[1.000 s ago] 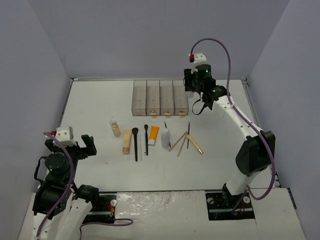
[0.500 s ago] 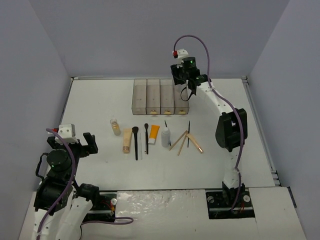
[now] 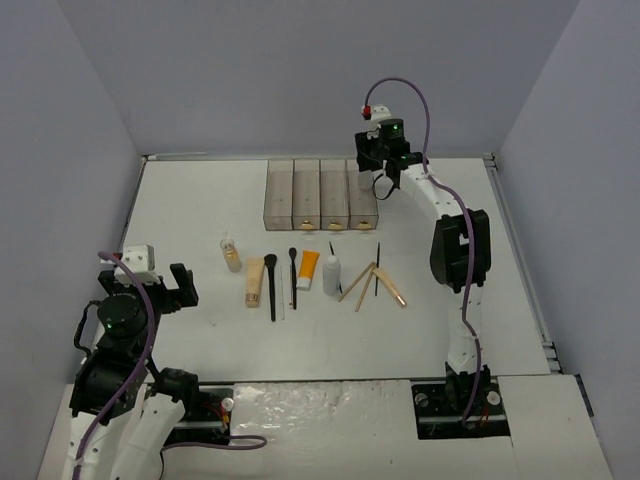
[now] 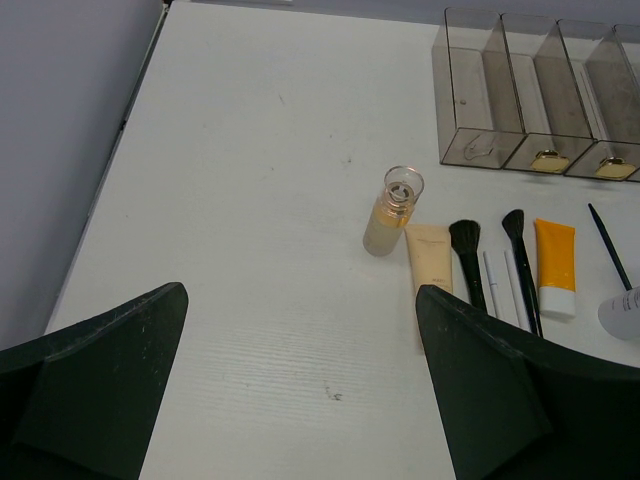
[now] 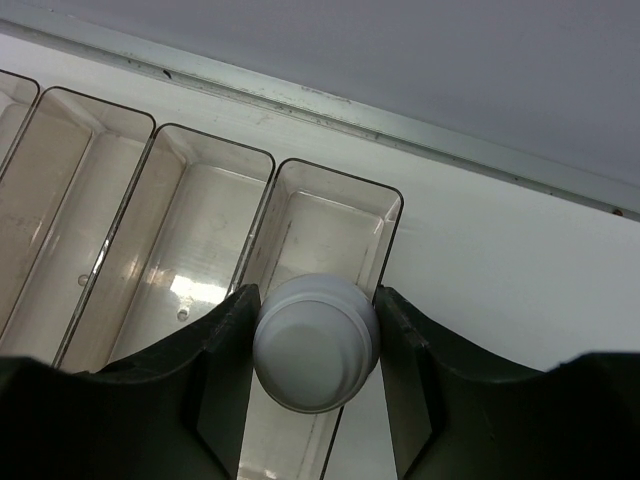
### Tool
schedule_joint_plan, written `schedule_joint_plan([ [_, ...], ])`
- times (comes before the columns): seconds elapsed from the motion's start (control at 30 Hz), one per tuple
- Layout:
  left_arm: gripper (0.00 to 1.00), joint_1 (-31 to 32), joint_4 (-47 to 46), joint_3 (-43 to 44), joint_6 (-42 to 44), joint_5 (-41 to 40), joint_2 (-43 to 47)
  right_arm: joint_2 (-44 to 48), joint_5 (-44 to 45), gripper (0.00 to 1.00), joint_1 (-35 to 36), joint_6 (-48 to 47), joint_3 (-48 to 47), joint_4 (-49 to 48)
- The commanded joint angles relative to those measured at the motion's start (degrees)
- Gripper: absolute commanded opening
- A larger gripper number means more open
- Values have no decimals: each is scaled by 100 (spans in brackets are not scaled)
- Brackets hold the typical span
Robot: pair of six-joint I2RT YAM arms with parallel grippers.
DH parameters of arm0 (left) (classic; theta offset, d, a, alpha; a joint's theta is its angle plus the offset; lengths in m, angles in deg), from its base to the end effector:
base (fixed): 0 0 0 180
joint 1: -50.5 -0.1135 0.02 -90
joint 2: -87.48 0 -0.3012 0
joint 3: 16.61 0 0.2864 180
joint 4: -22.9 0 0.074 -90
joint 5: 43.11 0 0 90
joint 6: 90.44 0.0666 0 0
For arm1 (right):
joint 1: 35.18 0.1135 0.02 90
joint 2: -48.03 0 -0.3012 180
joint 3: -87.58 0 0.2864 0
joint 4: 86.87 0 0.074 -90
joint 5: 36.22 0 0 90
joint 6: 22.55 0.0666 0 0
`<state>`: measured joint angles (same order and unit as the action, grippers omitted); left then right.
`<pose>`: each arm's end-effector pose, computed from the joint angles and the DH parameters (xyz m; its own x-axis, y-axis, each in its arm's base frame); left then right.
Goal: Organize the makeup
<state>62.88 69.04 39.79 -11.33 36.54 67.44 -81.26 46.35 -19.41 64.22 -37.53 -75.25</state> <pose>0.1053 -0.0109 0.3628 -0.1701 -0.1529 -0.9735 0.0059 0.9877 -0.1562 0.6050 0.1798 0.2876 -0.2397 -0.1257 -0.9627 -0.4034 0.9148 -0.0191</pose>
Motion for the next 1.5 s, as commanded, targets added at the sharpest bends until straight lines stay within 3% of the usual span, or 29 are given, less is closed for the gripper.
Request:
schedule_joint_plan([
  [0.0, 97, -16, -381, 156, 44, 56, -190, 32, -182, 0, 14, 23, -518, -738],
  [0.4, 97, -34, -381, 148, 44, 95, -176, -350, -12, 2, 40, 6, -670, -735],
  [0.57, 97, -34, -389, 148, 36, 104, -149, -367, -12, 28, 40, -38, -633, -735],
  [0.7, 97, -34, -387, 148, 44, 113, -129, -330, -47, 58, 43, -18, -596, -735],
  [0.83, 97, -34, -392, 148, 44, 121, -85, -67, -14, 96, 58, -3, -478, -743],
  [0.87, 97, -34, -396, 148, 41, 121, -77, 12, -21, 99, 60, -5, -448, -741],
  [1.1, 97, -34, -381, 148, 35, 113, -3, 1212, 32, 100, 163, -82, 172, -722],
  [1.3, 97, -34, -380, 149, 34, 114, 0, 2877, -30, 100, 507, -37, 1668, -717],
  [1.47, 97, -34, -361, 153, 21, 127, 15, 4413, 43, 100, 1329, -3, 3533, -720],
])
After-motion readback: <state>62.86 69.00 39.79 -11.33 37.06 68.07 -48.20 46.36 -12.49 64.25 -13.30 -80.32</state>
